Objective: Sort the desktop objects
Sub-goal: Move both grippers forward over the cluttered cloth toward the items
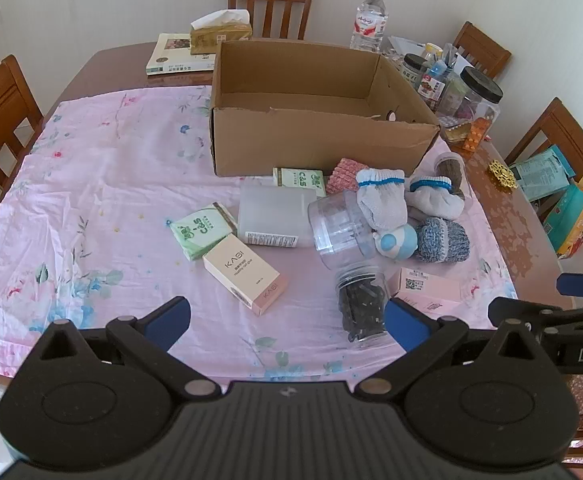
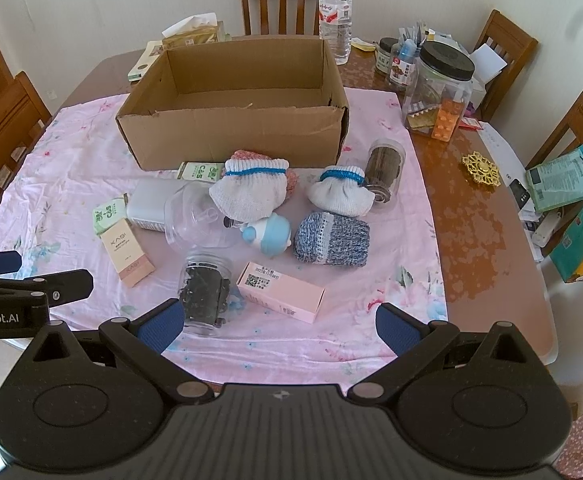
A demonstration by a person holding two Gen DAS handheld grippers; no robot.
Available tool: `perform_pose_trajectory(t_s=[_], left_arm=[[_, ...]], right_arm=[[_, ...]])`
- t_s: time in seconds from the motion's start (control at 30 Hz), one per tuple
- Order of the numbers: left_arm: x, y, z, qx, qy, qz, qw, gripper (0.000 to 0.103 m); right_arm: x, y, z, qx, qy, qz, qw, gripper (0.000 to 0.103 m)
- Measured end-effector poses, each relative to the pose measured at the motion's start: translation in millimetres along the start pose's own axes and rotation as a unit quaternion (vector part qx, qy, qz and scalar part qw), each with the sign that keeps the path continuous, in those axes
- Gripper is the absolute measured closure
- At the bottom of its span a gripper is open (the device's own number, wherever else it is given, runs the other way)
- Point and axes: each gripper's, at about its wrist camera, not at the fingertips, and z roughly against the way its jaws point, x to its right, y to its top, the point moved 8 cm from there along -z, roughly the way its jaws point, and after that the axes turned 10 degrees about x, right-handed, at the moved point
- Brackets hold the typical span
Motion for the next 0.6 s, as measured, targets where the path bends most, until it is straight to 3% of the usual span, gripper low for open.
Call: perform_pose_trajectory(t_s=[0.6], left_arm=[[-0.1,1.1,-1.1,0.006,-0.005,-0.001,1.0,0.001]], right_arm=[[-1.1,3.5,-0.3,0.006,0.002,0.007,1.0,0.0]])
